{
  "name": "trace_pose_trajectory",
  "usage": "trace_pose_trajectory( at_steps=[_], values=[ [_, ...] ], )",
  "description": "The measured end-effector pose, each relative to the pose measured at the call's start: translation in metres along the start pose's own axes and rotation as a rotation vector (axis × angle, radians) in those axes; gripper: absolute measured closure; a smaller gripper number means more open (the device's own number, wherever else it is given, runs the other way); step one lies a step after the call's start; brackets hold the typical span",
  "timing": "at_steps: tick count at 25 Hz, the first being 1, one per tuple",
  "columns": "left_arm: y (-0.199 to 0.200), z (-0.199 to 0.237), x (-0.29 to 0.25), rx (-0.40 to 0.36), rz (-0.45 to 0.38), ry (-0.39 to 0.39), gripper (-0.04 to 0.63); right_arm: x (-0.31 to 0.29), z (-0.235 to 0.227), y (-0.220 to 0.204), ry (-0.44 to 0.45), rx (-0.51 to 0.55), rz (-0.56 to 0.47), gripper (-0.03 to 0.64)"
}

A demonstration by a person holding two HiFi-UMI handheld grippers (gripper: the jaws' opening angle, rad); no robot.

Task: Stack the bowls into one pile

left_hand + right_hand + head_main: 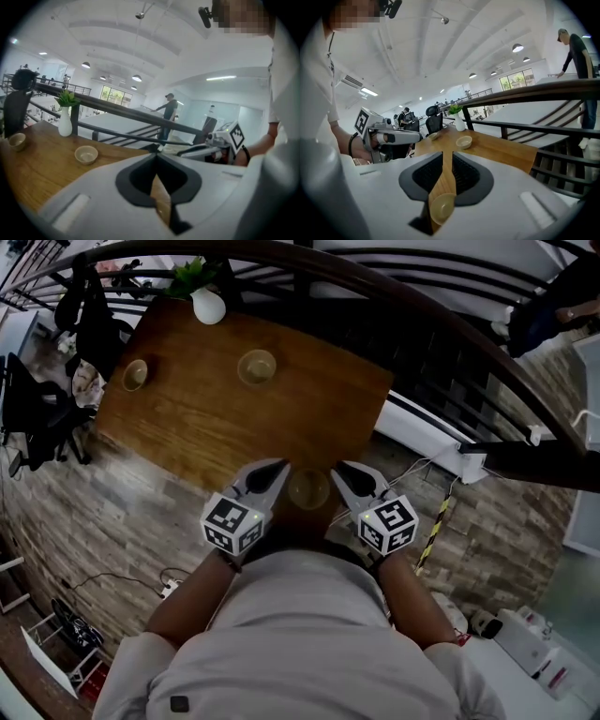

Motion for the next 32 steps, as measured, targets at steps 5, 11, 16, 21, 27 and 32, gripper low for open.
trace_pose_trajectory(
  at_steps=[5, 11, 16, 21, 27, 32],
  values=[
    [-0.024, 0.012, -0.012, 0.031, 0.041, -0.003, 0.591, -0.014, -0.014, -0.033, -0.012, -0.044, 0.069, 0.532],
    [-0.061, 0.025, -0.027, 0.061, 0.1, -0.003, 0.591, -0.03, -0.027, -0.07, -0.024, -0.076, 0.144, 0.518],
    [-0.093, 0.037, -0.035, 0.097, 0.147, -0.003, 0.591, -0.047, -0.036, -0.103, -0.04, -0.124, 0.206, 0.512],
    [-0.123, 0.043, -0.042, 0.13, 0.187, 0.002, 0.591, -0.055, -0.043, -0.138, -0.044, -0.169, 0.262, 0.509],
    [-0.154, 0.056, -0.046, 0.162, 0.234, 0.008, 0.591, -0.07, -0.049, -0.17, -0.058, -0.213, 0.309, 0.509],
    [-0.171, 0.057, -0.05, 0.186, 0.258, 0.004, 0.591, -0.076, -0.051, -0.189, -0.076, -0.234, 0.346, 0.511]
  ],
)
Point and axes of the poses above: the fingertips, and each gripper's own axes: x backward along the fingers, z to its left, y out of its top, the point moved 6 cm from there along x, backward along the fingers, and after that the axes turned 7 degrees about -y, right-handed, at the moved point
